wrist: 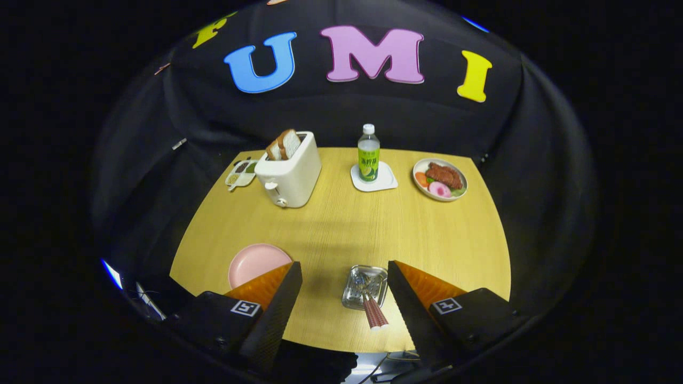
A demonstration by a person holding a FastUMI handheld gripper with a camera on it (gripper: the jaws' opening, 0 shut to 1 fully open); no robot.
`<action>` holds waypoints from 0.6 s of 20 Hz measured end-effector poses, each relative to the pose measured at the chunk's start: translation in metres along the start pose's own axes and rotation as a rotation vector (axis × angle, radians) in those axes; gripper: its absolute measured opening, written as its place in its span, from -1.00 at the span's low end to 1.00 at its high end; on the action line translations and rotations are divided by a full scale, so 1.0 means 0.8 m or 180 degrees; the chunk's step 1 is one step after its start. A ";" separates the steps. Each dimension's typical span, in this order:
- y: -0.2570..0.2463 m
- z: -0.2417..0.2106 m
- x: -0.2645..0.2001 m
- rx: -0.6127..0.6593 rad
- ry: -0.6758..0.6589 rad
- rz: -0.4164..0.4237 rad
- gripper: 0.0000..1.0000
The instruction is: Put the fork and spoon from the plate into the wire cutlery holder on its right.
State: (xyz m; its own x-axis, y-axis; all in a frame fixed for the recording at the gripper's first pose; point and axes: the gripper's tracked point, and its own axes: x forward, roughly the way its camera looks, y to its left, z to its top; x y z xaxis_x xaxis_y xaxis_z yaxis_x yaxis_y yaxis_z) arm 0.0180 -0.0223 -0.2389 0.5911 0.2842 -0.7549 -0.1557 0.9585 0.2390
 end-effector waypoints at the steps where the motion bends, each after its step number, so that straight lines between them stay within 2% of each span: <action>1: 0.003 0.008 -0.006 -0.0020 -0.0143 -0.0009 0.99; 5: 0.012 0.056 -0.034 -0.0084 -0.0737 -0.0086 1.00; 12: 0.025 0.107 -0.109 -0.0275 -0.1537 -0.0232 0.99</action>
State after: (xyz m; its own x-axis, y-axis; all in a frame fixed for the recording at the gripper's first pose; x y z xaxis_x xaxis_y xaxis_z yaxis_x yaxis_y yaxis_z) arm 0.0315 -0.0301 -0.1161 0.8989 0.1926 -0.3936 -0.1533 0.9797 0.1293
